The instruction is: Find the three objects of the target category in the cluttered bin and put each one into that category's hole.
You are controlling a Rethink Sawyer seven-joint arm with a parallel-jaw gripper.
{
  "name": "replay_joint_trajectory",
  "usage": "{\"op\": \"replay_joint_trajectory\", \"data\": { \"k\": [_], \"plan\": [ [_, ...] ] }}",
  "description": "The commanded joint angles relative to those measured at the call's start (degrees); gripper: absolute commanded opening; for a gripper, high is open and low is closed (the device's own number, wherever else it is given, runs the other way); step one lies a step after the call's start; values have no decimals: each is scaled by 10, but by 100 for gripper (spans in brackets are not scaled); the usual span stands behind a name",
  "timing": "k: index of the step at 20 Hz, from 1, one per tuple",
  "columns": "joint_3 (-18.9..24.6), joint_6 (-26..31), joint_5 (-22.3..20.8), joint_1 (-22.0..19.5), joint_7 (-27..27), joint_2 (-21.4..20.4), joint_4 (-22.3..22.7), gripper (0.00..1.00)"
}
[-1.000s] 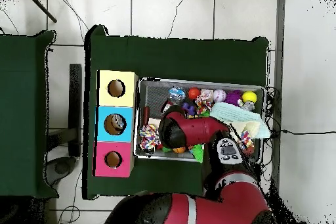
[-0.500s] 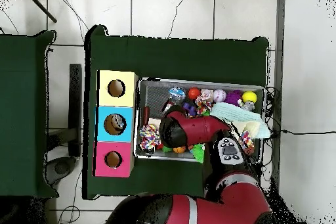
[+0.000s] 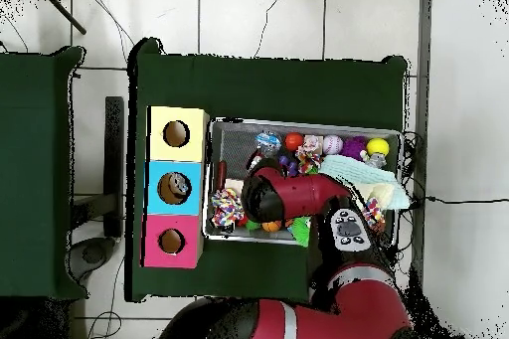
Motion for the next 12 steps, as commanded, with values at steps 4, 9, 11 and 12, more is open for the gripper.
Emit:
{"op": "replay_joint_trajectory", "data": {
  "k": [4, 9, 11, 12],
  "plan": [
    [-1, 83, -53, -9, -67, 20, -30, 100],
    [31, 89, -80, -28, -97, 22, -26, 100],
    [38, 91, -89, -31, -101, 23, -27, 100],
    [42, 91, -94, -33, -103, 24, -28, 100]
  ]
}}
